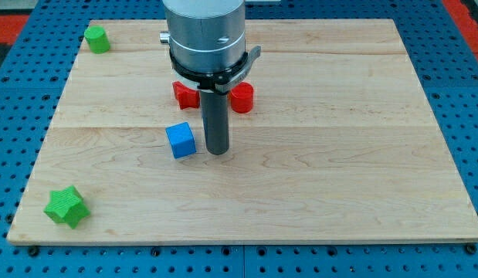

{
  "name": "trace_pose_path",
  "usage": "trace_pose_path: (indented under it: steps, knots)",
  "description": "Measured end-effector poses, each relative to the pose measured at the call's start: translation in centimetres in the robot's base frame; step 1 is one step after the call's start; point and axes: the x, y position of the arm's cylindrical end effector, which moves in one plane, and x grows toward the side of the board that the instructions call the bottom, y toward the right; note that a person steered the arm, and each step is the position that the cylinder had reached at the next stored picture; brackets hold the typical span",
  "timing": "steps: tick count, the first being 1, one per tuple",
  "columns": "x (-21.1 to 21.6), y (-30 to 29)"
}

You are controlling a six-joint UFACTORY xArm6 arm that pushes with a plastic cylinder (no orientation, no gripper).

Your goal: Move the cube to the left of the red star

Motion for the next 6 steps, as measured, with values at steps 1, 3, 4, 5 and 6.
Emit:
trace_pose_path:
  steps: [1,3,4,5,6]
  knots:
    - [0.4,0.6]
    - [3.7,-3.5]
    - [-4.1,-3.2]
    - [-5.1,-3.4]
    - [0.0,-4.1]
